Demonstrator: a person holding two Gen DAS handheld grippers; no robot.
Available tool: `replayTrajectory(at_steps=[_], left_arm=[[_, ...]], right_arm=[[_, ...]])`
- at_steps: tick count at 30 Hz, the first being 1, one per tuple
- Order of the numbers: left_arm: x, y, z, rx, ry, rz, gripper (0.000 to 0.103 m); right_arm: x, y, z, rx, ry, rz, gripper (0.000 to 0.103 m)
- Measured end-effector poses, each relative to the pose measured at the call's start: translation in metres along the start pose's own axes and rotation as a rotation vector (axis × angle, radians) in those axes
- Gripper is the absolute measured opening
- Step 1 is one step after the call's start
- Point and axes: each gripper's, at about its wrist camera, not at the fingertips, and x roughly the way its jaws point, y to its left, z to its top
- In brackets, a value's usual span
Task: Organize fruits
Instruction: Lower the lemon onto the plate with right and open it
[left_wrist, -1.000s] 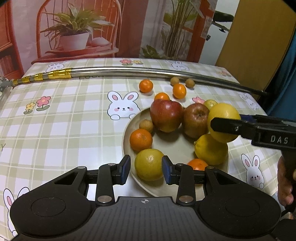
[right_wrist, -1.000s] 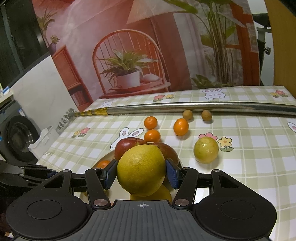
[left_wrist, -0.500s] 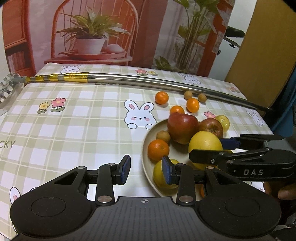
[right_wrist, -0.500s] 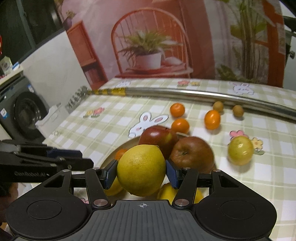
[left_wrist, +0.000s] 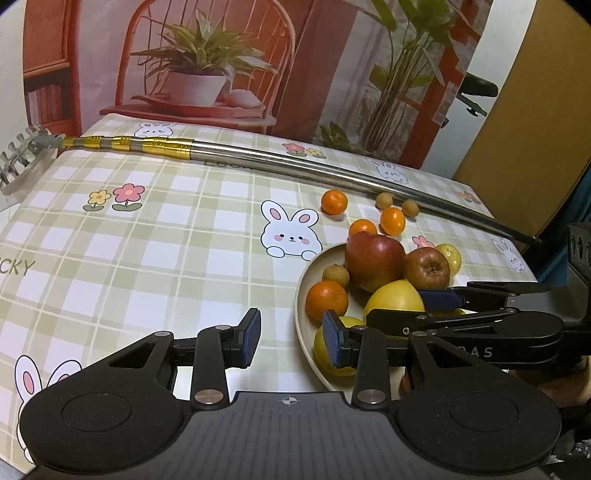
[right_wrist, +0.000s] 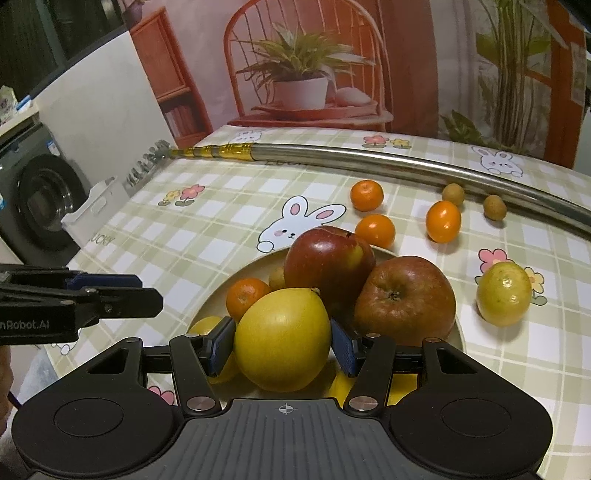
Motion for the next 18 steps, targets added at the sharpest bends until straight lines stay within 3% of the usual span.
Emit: replayTrajectory(at_steps=[11,18], left_arm=[[0.000,-0.002,-0.003,-0.007,0.002,0.000,0.039],[0.000,-0.004,-0.004,-0.005,0.005,0.008,0.039]], right_arm=[[-0.002,-0.002,-0.002,0.002,-0.014,-0.032,0.051],[-0.028,-0.006,0.002,0.011,-0.137,-0.027,0.051]])
